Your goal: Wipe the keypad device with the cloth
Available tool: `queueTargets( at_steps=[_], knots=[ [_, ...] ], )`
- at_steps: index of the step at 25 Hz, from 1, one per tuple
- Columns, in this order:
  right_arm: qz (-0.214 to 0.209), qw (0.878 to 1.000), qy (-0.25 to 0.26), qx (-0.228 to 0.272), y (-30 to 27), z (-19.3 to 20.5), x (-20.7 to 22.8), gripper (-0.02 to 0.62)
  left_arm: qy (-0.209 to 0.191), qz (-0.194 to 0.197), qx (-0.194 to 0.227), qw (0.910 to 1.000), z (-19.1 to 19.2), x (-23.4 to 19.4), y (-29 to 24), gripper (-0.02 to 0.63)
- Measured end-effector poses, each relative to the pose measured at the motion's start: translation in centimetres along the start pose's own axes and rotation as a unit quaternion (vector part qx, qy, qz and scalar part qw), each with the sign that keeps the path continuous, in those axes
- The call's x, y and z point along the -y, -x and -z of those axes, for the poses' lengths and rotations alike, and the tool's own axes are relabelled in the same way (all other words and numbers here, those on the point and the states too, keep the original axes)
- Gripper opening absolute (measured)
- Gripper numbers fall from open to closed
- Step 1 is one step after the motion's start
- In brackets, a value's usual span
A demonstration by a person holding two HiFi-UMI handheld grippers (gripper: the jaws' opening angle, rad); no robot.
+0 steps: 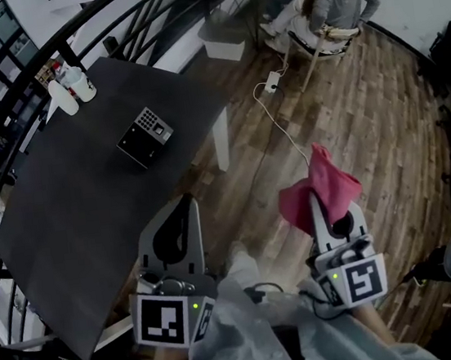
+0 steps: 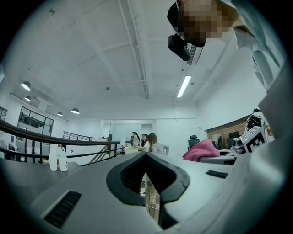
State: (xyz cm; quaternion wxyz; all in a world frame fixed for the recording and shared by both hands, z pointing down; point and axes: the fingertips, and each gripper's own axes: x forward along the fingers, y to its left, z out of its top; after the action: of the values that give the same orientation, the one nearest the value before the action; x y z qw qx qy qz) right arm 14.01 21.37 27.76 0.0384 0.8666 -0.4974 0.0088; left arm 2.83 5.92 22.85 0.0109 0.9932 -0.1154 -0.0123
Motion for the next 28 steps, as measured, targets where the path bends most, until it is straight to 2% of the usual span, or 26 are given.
queueTargets(
  at_steps=[17, 21, 28],
  knots=[
    [-0.045, 0.999, 0.002, -0.013, -11.1, 0.0, 1.2, 0.028, 0.006, -0.038, -0.008, 0.9992, 1.1, -6.6, -7.8, 0.008],
    [-0.059, 0.998, 0.005, 0.000, -13.5, -0.3, 0.8, 0.026, 0.021, -0.061, -0.009, 0.9979, 2.1, -9.1, -8.3, 0.006],
    [-0.080, 0.997, 0.002, -0.006, -16.2, -0.3, -0.4, 0.028, 0.028, -0.106, 0.001, 0.9940, 1.9, -12.9, -7.4, 0.008]
  ],
)
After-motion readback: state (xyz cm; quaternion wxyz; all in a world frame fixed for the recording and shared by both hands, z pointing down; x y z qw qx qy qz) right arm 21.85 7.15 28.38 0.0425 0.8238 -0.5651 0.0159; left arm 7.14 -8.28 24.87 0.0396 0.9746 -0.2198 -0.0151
